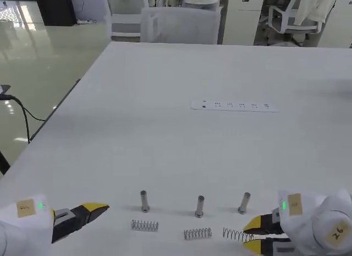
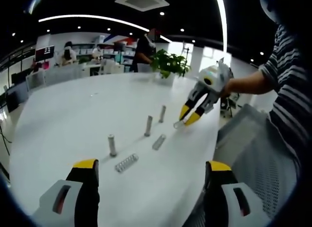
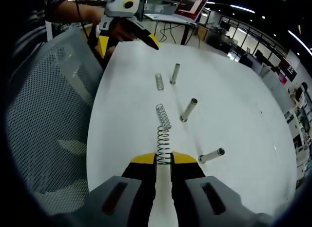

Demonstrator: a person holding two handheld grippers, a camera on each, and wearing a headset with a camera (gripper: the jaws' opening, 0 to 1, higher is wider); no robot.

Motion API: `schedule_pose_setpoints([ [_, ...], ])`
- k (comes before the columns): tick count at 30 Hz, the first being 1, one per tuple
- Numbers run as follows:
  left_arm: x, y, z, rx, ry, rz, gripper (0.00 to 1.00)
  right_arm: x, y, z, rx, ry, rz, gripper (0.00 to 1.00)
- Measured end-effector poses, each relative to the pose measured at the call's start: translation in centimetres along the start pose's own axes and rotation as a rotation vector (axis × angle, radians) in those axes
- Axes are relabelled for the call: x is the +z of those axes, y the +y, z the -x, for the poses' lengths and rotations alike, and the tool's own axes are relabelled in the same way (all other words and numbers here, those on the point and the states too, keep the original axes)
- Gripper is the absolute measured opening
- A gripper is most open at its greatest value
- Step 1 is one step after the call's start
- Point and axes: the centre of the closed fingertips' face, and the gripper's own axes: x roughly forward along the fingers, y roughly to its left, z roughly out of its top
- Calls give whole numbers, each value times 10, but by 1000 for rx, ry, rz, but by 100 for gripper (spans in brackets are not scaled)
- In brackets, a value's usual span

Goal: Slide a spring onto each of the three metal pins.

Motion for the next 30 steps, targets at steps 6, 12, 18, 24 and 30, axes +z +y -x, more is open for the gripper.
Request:
schedule_pose_setpoints([
  [6, -2, -16, -14, -71, 11, 1, 80, 9, 5, -1, 12, -8, 32, 8],
  [12, 6, -27, -27, -124, -6, 4, 68, 18, 9, 0, 22, -21, 52, 8],
  [18, 10, -41, -43, -188, 1, -28, 59, 26, 13, -1, 36, -31, 61, 8],
  [24, 12, -51, -58, -232, 10, -55, 52, 35, 19, 0, 52, -50, 76, 8],
  [30, 20, -57, -72, -266, 9, -79, 44, 38, 19, -1, 53, -50, 103, 8],
])
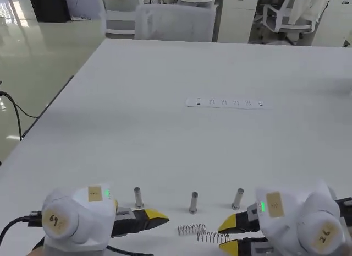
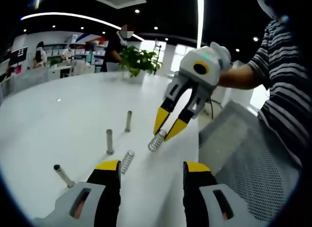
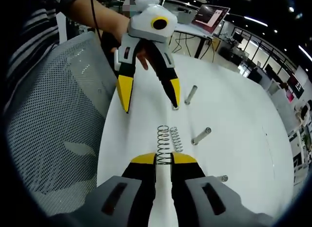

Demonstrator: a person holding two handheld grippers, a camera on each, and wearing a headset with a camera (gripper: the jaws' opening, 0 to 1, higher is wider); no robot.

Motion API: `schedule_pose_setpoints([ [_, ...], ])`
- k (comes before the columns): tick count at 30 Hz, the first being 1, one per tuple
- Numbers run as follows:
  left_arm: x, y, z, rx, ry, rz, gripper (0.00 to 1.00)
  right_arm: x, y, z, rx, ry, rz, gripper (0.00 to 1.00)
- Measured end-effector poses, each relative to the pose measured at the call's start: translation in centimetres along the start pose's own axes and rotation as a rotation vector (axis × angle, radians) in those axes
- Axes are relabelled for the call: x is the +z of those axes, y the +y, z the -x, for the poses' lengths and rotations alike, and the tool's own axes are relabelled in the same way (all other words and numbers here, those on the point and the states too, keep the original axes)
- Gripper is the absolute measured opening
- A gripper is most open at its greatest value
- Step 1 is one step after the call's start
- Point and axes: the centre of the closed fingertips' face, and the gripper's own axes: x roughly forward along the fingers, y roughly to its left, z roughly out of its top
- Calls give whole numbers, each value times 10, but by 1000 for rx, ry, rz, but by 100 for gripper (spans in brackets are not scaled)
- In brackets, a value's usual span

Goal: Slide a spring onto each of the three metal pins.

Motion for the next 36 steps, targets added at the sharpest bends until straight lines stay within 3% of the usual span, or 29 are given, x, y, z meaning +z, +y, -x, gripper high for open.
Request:
schedule_pose_setpoints([
  [8, 1, -3, -20, -27, 16, -36, 32, 3, 3, -1, 9, -8, 2, 8],
  [13, 10, -7, -26, -51, -10, -28, 25, 4, 4, -2, 11, -14, 1, 8],
  [23, 16, -5, -31, -64, -43, -1, 17, 9, 1, 1, 11, -35, -5, 8],
  [36, 17, -9, -36, -80, -47, -29, 7, 13, 0, 4, 15, -54, -1, 8],
])
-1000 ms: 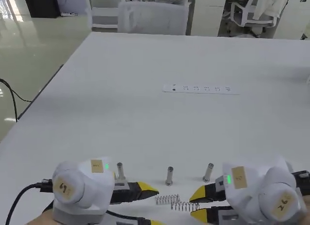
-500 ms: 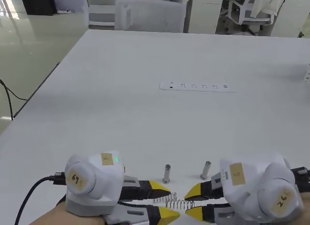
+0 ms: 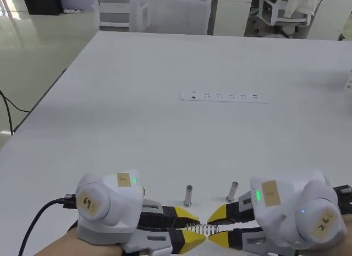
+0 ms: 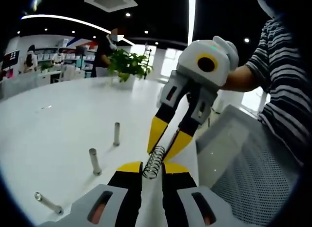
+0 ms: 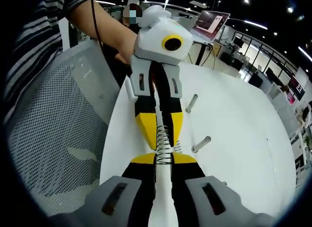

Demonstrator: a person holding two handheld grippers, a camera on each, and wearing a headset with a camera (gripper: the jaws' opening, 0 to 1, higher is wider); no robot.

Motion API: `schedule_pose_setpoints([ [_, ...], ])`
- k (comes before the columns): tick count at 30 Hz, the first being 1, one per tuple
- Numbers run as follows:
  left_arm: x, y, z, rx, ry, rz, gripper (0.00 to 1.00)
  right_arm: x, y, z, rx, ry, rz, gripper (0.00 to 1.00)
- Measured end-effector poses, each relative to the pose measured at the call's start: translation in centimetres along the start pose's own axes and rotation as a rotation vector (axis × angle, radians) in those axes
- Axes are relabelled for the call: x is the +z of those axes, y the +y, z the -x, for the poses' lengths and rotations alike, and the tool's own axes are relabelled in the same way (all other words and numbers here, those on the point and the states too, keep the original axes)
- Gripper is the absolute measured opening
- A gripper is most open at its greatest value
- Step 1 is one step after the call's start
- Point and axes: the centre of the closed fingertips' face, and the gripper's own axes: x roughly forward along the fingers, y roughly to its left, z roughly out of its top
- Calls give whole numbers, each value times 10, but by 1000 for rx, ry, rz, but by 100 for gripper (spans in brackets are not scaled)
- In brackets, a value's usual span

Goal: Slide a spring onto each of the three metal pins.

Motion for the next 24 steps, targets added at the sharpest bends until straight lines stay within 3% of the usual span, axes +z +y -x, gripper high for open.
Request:
schedule_pose_setpoints([
  [12, 2, -5, -1, -39, 7, -72, 3, -3, 1, 2, 8, -9, -10, 8],
  [24, 0, -9, -1, -83, 26, -77, 3, -12, 5, 3, 12, -1, -45, 11],
])
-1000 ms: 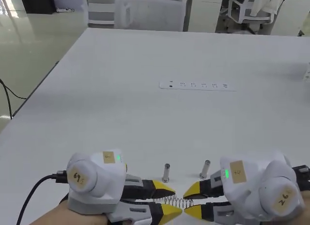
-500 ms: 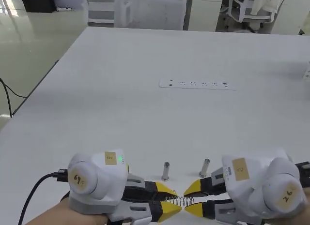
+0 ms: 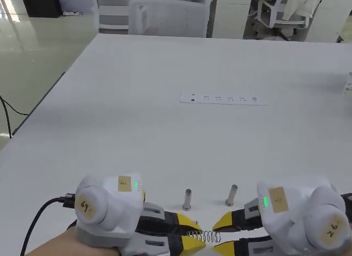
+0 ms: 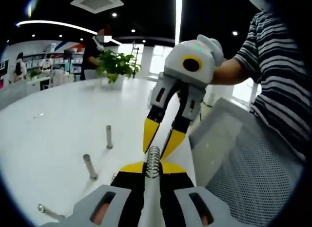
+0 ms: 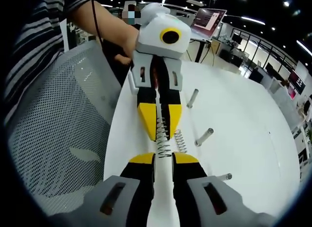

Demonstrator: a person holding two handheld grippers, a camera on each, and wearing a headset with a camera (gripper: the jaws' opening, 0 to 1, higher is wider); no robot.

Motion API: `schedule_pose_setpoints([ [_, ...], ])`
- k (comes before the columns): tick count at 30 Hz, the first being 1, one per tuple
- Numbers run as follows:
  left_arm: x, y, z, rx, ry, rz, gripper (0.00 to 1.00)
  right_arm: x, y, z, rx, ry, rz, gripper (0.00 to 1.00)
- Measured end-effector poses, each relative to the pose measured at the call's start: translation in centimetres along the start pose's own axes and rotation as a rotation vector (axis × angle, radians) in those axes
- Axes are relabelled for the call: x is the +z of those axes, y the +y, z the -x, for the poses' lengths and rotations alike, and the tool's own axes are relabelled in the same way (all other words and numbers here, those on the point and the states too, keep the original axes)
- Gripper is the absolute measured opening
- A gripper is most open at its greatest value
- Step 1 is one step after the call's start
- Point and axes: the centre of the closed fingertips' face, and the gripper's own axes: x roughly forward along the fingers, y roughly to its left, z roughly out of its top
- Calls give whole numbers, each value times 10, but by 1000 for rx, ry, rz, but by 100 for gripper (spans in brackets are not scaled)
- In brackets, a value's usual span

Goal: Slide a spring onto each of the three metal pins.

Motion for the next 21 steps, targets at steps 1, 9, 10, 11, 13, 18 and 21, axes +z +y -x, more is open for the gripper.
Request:
schedule_pose_setpoints([
  [1, 0, 0, 0, 0, 2, -2, 3, -1, 0, 0, 0, 2, 2, 11],
  [9, -1, -2, -2, -13, 11, -10, 3, 0, 2, -1, 4, 8, 16, 8],
  [10, -1, -2, -2, -14, 14, -8, 3, 0, 2, -1, 2, 9, 22, 8],
  [11, -1, -3, -2, -15, 15, -7, 3, -1, 3, -1, 2, 13, 28, 8],
  [13, -2, -3, -2, -13, 17, -1, 3, 0, 3, -1, 0, 14, 32, 8],
  [18, -2, -2, -2, -9, 16, 0, 3, 2, 3, 3, -5, 16, 54, 7],
  [21, -5, -2, -2, -2, 30, -6, 3, 5, 2, 7, 1, 15, 61, 7],
])
